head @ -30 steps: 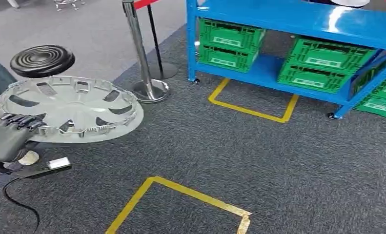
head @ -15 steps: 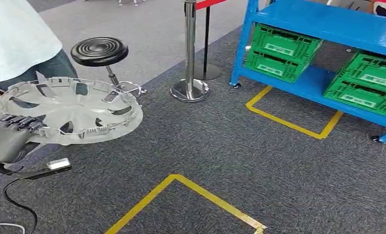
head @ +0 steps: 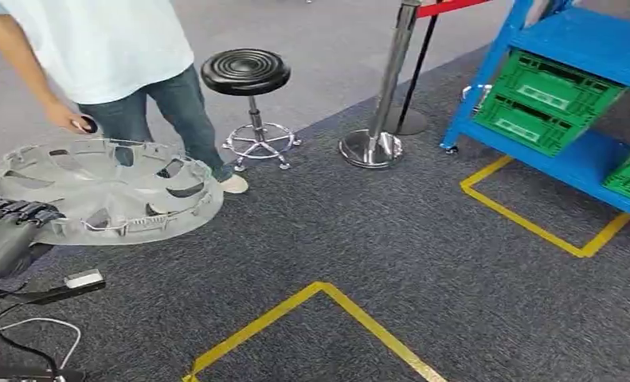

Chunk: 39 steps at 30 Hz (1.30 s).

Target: Take the parts from the cabinet and place them on the table.

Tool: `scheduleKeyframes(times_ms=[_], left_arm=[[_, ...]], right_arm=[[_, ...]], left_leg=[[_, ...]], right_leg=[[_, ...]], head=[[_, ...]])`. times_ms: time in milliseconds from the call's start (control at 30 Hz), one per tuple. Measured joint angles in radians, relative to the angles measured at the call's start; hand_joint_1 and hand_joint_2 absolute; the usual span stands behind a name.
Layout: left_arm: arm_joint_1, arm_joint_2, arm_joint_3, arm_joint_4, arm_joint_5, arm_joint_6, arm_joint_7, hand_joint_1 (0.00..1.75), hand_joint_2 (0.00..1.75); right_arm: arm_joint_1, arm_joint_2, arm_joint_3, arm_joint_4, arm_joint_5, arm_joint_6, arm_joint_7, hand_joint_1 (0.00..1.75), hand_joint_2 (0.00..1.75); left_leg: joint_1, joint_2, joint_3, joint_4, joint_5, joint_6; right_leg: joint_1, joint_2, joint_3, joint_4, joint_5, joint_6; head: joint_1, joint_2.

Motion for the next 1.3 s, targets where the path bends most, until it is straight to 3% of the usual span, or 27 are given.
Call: scheduleKeyframes(times_ms=[33,67,100,167,200,233,300,333,367,400,467,533,600,667,733,767,833,867,900,933,1033,1067,1100,1133,1200,1233,1300], left_arm=[[0.003,0.004,0.006,0.002,0.002,0.000,-0.001,1.75,1.75],[0.006,0.006,0.011,0.003,0.003,0.001,-0.005,1.75,1.75],[0.006,0.006,0.012,0.005,0.004,0.002,-0.006,1.75,1.75],[0.008,0.005,0.012,0.009,0.005,0.008,-0.010,1.75,1.75],[0.009,0.004,0.012,0.013,0.005,0.011,-0.015,1.75,1.75],[0.010,0.003,0.013,0.018,0.006,0.014,-0.018,1.75,1.75],[0.011,0.003,0.013,0.027,0.007,0.016,-0.025,1.75,1.75],[0.012,0.003,0.014,0.031,0.007,0.016,-0.027,1.75,1.75],[0.012,0.002,0.016,0.034,0.007,0.016,-0.027,1.75,1.75],[0.010,0.001,0.017,0.038,0.007,0.016,-0.027,1.75,1.75],[0.011,0.001,0.019,0.043,0.005,0.016,-0.027,1.75,1.75],[0.012,0.004,0.023,0.048,0.005,0.012,-0.027,1.75,1.75],[0.008,0.002,0.024,0.052,0.004,0.006,-0.028,1.75,1.75],[0.006,0.000,0.023,0.054,0.004,0.003,-0.028,1.75,1.75],[0.006,0.000,0.023,0.057,0.004,0.001,-0.027,1.75,1.75],[0.006,0.000,0.023,0.060,0.004,0.000,-0.027,1.75,1.75],[0.006,0.000,0.023,0.062,0.003,-0.003,-0.027,1.75,1.75],[0.004,0.001,0.023,0.062,0.003,-0.005,-0.027,1.75,1.75],[-0.001,0.000,0.023,0.063,0.004,-0.008,-0.027,1.75,1.75],[-0.003,-0.001,0.023,0.063,0.005,-0.013,-0.026,1.75,1.75],[-0.004,0.000,0.024,0.063,0.005,-0.028,-0.022,1.75,1.75],[-0.004,0.001,0.025,0.063,0.005,-0.031,-0.021,1.75,1.75],[-0.010,0.002,0.027,0.063,0.005,-0.034,-0.020,1.75,1.75],[-0.014,0.001,0.026,0.063,0.005,-0.037,-0.019,1.75,1.75],[-0.017,0.000,0.026,0.063,0.006,-0.046,-0.019,1.75,1.75],[-0.020,0.000,0.026,0.063,0.007,-0.052,-0.018,1.75,1.75],[-0.023,0.000,0.026,0.063,0.008,-0.063,-0.018,1.75,1.75]], right_arm=[[-0.001,0.003,0.000,0.000,0.000,0.000,0.000,0.00,0.00],[0.000,0.004,0.000,-0.001,0.000,0.000,0.001,0.00,0.00],[0.001,0.006,0.000,-0.001,0.000,0.000,0.001,0.00,0.00],[0.005,0.011,0.000,-0.001,0.000,0.003,0.003,0.00,0.00],[0.007,0.013,0.000,-0.001,0.000,0.006,0.003,0.00,0.00],[0.007,0.014,0.001,-0.001,0.001,0.007,0.004,0.00,0.00],[0.006,0.016,0.001,-0.001,0.002,0.007,0.009,0.00,0.00],[0.005,0.017,0.001,-0.001,0.003,0.006,0.010,0.00,0.00],[0.005,0.018,0.001,-0.001,0.005,0.006,0.011,0.00,0.00],[0.005,0.018,0.002,-0.001,0.006,0.006,0.011,0.00,0.00],[0.002,0.019,0.002,-0.001,0.008,0.006,0.012,0.00,0.00],[0.000,0.020,0.002,-0.001,0.010,0.006,0.012,0.00,0.00],[-0.001,0.020,0.002,-0.001,0.011,0.005,0.012,0.00,0.00],[0.002,0.020,0.002,-0.001,0.011,0.005,0.012,0.00,0.00],[0.003,0.020,0.002,-0.001,0.012,0.006,0.012,0.00,0.00],[0.003,0.020,0.002,-0.001,0.012,0.006,0.012,0.00,0.00],[0.001,0.020,0.003,-0.001,0.014,0.006,0.012,0.00,0.00],[0.000,0.020,0.003,-0.001,0.015,0.006,0.012,0.00,0.00],[0.002,0.019,0.003,-0.001,0.016,0.005,0.012,0.00,0.00],[0.002,0.019,0.003,-0.001,0.018,0.004,0.012,0.00,0.00],[-0.004,0.019,0.004,-0.001,0.025,0.001,0.009,0.00,0.00],[-0.006,0.018,0.004,-0.001,0.027,0.000,0.008,0.00,0.00],[-0.005,0.018,0.004,-0.001,0.028,-0.002,0.006,0.00,0.00],[-0.005,0.018,0.004,-0.001,0.030,-0.003,0.003,0.00,0.00],[-0.002,0.018,0.004,-0.001,0.032,-0.003,0.003,0.00,0.00],[0.000,0.018,0.005,-0.001,0.033,-0.003,0.002,0.00,0.00],[0.000,0.018,0.005,-0.001,0.034,-0.003,0.000,0.00,0.00]], left_leg=[[0.003,-0.013,0.001,-0.003,0.003,0.011],[0.003,-0.022,0.002,-0.003,0.003,0.017],[0.002,-0.033,0.002,-0.003,0.002,0.024],[-0.003,-0.057,0.001,-0.003,0.000,0.032],[-0.007,-0.071,0.002,-0.002,-0.001,0.034],[-0.010,-0.086,0.002,-0.002,-0.001,0.035],[-0.013,-0.116,0.005,-0.002,-0.001,0.035],[-0.014,-0.131,0.007,-0.002,-0.001,0.034],[-0.013,-0.144,0.007,-0.002,-0.001,0.034],[-0.018,-0.154,0.003,0.003,-0.001,0.029],[-0.009,-0.177,-0.003,-0.001,0.007,0.016],[-0.005,-0.191,-0.006,-0.005,0.014,0.003],[-0.016,-0.078,-0.030,0.047,-0.029,-0.006],[-0.012,-0.050,-0.105,0.205,-0.106,-0.014],[-0.008,-0.047,-0.147,0.295,-0.127,-0.019],[-0.006,-0.046,-0.134,0.275,-0.105,-0.021],[-0.005,-0.024,-0.049,0.118,-0.024,-0.021],[-0.006,0.014,0.000,0.036,0.004,-0.021],[-0.022,0.053,0.018,-0.003,-0.011,-0.021],[-0.017,0.033,0.017,-0.006,-0.007,0.000],[-0.020,-0.006,0.014,-0.010,-0.007,0.020],[-0.014,-0.017,0.016,-0.013,-0.005,0.026],[-0.014,-0.026,0.016,-0.013,-0.004,0.033],[-0.013,-0.036,0.016,-0.013,-0.004,0.038],[-0.014,-0.063,0.016,-0.013,-0.006,0.042],[-0.015,-0.077,0.016,-0.013,-0.006,0.042],[-0.014,-0.107,0.018,-0.012,-0.005,0.041]], right_leg=[[-0.007,0.015,0.003,0.002,-0.007,0.010],[-0.011,0.073,-0.007,0.029,-0.030,0.010],[-0.009,0.107,-0.038,0.095,-0.068,0.007],[-0.004,0.129,-0.126,0.261,-0.137,0.002],[-0.004,0.130,-0.165,0.324,-0.151,-0.001],[-0.003,0.131,-0.182,0.335,-0.137,-0.005],[0.000,0.140,-0.149,0.225,-0.049,-0.018],[0.001,0.161,-0.111,0.131,0.005,-0.026],[0.001,0.204,-0.080,0.057,0.038,-0.031],[-0.002,0.226,-0.075,0.038,0.030,-0.028],[0.006,0.197,-0.065,0.038,0.034,-0.024],[0.003,0.174,-0.061,0.027,0.045,-0.036],[0.003,0.150,-0.055,0.018,0.049,-0.048],[0.004,0.123,-0.056,0.018,0.048,-0.050],[0.004,0.096,-0.055,0.018,0.045,-0.052],[0.004,0.084,-0.054,0.018,0.044,-0.050],[0.004,0.058,-0.050,0.018,0.039,-0.044],[0.004,0.047,-0.045,0.018,0.036,-0.039],[0.015,0.037,-0.046,0.022,0.029,-0.030],[0.018,0.027,-0.049,0.022,0.025,-0.027],[0.016,-0.013,-0.028,0.014,0.018,-0.016],[0.010,0.021,-0.036,0.026,0.006,-0.008],[0.008,0.082,-0.053,0.068,-0.021,-0.007],[0.008,0.114,-0.087,0.142,-0.059,-0.006],[0.008,0.132,-0.175,0.311,-0.124,-0.005],[0.008,0.132,-0.200,0.348,-0.127,-0.006],[0.007,0.134,-0.181,0.279,-0.061,-0.010]], head=[[0.001,0.000],[0.003,0.000],[0.005,0.000],[0.009,0.000],[0.010,0.000],[0.009,0.000],[0.009,0.000],[0.010,0.000],[0.010,0.000],[0.007,0.000],[0.008,0.000],[0.008,0.000],[0.000,0.000],[0.000,0.000],[0.001,0.000],[0.000,0.000],[0.001,0.000],[0.001,0.000],[-0.001,0.000],[0.002,0.000],[-0.001,0.000],[0.002,0.000],[0.005,0.000],[0.008,0.000],[0.009,0.000],[0.010,0.000],[0.010,0.000]])
